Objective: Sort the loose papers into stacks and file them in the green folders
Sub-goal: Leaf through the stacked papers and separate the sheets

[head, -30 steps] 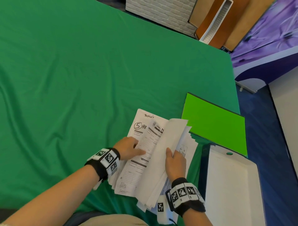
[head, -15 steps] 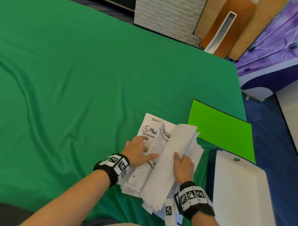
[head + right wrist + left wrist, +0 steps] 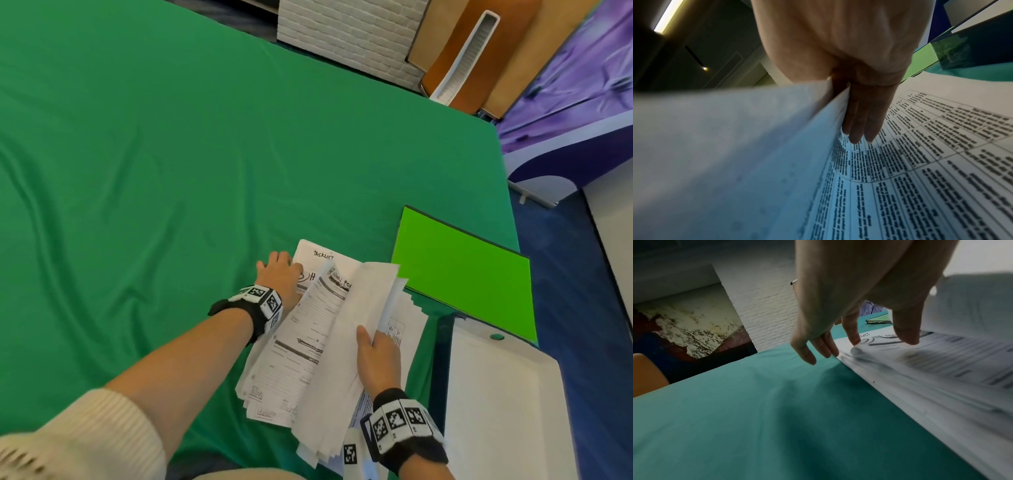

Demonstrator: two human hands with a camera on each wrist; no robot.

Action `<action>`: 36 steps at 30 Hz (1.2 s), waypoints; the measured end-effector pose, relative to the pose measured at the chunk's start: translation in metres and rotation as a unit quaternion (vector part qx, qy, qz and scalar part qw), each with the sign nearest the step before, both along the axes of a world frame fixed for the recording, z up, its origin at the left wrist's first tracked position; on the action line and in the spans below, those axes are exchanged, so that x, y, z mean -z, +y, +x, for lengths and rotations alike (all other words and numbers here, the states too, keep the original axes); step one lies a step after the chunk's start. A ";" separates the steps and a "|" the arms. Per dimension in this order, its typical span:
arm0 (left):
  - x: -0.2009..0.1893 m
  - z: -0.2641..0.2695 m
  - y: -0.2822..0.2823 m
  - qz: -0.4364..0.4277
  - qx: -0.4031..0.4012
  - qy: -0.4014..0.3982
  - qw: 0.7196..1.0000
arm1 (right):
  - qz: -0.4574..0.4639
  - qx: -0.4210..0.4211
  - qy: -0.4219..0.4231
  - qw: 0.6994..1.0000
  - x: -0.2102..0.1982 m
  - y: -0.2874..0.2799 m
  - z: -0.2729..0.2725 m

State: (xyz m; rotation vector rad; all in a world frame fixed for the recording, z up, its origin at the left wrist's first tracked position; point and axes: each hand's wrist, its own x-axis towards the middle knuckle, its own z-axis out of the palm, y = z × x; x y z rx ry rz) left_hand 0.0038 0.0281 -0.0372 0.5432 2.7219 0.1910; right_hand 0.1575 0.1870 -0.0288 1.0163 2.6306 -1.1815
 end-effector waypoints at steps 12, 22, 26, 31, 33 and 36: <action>-0.012 0.080 -0.009 0.168 -0.015 -0.206 0.964 | -0.023 0.018 -0.009 1.000 -0.004 -0.003 -0.003; -0.074 0.039 -0.095 0.311 -0.235 -0.194 0.900 | 0.079 0.027 -0.026 0.996 -0.011 -0.012 -0.011; -0.119 0.023 -0.130 0.540 -0.315 -0.236 0.744 | 0.106 0.000 -0.032 0.994 -0.015 -0.020 -0.014; -0.087 0.023 -0.096 0.601 -0.343 -0.384 0.612 | 0.107 -0.055 -0.045 0.992 -0.011 -0.033 -0.021; -0.066 0.036 -0.073 0.561 -0.347 -0.459 0.595 | 0.093 -0.057 -0.046 0.993 -0.012 -0.038 -0.021; -0.044 0.047 -0.048 0.548 -0.329 -0.502 0.583 | 0.016 -0.085 -0.028 0.996 -0.011 -0.038 -0.018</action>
